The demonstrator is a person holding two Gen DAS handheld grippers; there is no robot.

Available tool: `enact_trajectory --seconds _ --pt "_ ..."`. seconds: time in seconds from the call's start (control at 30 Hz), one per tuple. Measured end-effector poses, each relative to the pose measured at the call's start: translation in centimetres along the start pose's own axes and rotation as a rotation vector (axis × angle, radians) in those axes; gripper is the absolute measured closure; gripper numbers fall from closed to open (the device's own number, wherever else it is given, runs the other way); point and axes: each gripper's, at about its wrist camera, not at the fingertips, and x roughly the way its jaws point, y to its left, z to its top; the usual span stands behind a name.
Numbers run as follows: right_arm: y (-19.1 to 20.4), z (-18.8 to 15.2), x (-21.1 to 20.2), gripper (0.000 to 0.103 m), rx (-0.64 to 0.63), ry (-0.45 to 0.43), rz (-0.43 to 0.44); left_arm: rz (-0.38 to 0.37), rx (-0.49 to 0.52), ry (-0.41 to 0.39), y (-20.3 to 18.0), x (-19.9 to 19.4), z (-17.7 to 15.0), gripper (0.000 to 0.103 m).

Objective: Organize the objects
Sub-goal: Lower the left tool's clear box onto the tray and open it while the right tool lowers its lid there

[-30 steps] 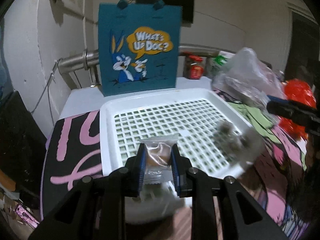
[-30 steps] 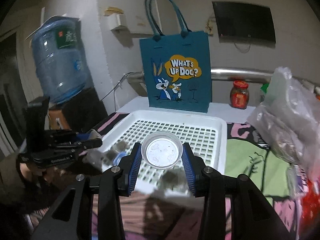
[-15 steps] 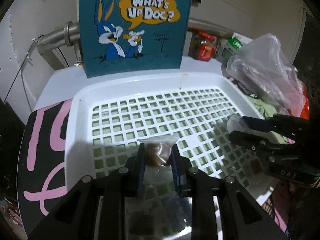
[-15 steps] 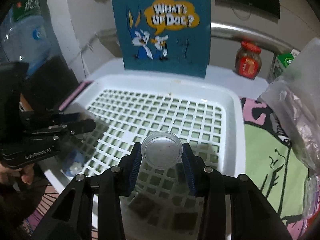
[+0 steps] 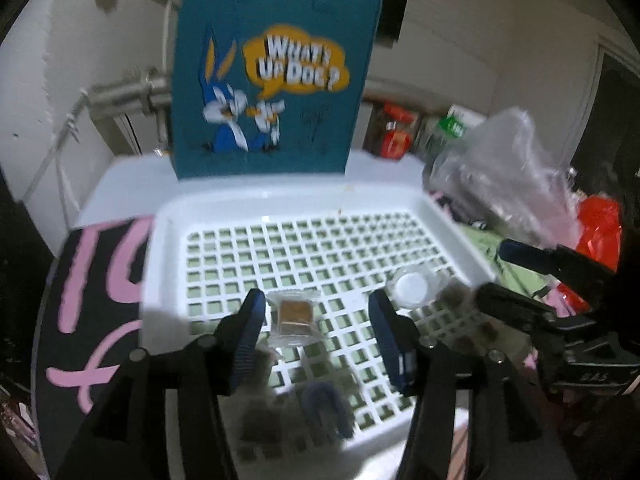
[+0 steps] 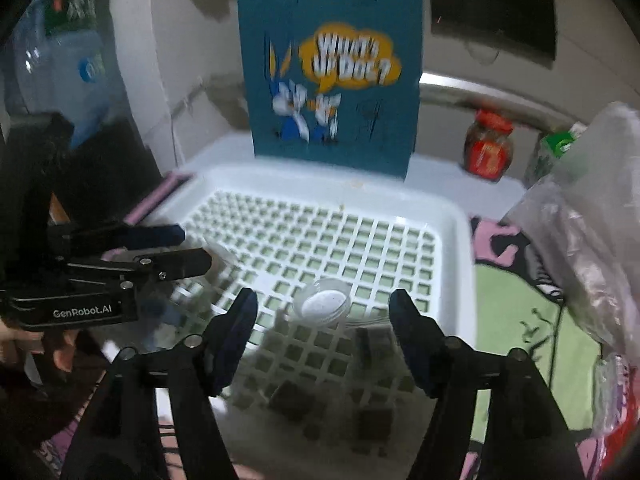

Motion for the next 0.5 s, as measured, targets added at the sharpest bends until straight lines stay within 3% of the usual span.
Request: enact_trajectory --seconds 0.23,0.5 --pt "1.8 -1.2 -7.3 0.021 0.013 -0.179 0.058 -0.019 -0.007 -0.145 -0.4 -6.1 -1.1 0.049" --pt "4.6 -3.8 -11.4 0.021 -0.009 -0.236 0.089 -0.028 0.036 -0.159 -1.0 -9.1 -3.7 0.049"
